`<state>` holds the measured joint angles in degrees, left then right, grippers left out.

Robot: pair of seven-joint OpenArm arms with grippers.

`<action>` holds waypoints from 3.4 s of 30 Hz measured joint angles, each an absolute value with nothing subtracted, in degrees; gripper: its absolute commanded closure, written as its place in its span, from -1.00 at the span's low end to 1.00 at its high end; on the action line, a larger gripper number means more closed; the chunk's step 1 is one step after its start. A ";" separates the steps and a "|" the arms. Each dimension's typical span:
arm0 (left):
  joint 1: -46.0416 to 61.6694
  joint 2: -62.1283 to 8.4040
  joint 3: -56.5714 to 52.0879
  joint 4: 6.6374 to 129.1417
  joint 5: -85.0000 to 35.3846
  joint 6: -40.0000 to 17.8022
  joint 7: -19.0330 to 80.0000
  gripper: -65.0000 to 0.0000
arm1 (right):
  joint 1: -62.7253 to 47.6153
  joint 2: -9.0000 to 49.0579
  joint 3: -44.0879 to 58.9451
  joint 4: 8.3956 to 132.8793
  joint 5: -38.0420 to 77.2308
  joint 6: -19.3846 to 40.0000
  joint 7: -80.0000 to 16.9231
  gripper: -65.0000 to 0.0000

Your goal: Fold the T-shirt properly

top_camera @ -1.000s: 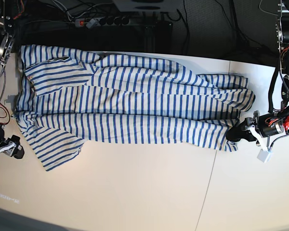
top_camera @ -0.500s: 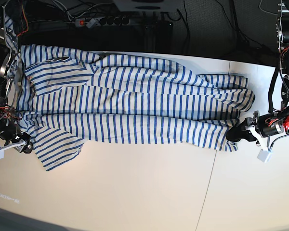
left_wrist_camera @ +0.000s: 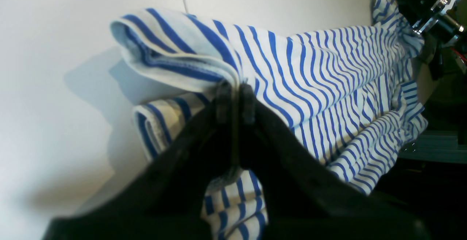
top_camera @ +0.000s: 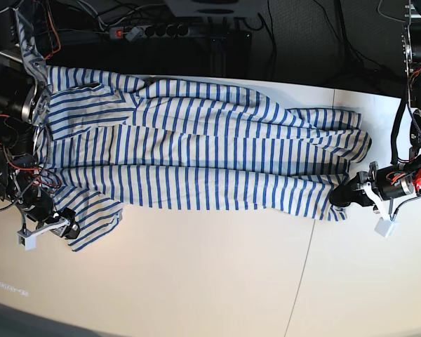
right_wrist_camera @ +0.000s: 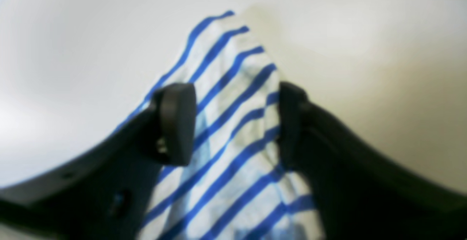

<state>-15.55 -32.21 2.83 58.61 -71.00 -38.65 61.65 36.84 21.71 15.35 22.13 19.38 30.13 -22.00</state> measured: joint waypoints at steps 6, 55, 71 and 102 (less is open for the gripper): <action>-15.57 -32.23 2.83 58.61 -71.00 -38.65 59.53 1.00 | 36.58 21.74 13.80 24.51 16.99 30.13 -22.85 1.00; -4.78 -41.45 2.85 73.12 -83.64 -38.70 74.56 1.00 | -14.66 37.17 22.68 91.77 46.76 30.57 -48.53 1.00; -4.58 -41.82 2.76 73.12 -83.42 -38.70 72.93 0.00 | -14.06 34.57 26.59 92.90 46.09 30.55 -47.29 -0.17; 4.47 -42.65 -4.03 73.12 -70.87 -38.70 65.63 -0.22 | -14.39 31.97 20.75 91.37 46.70 30.55 -47.18 1.00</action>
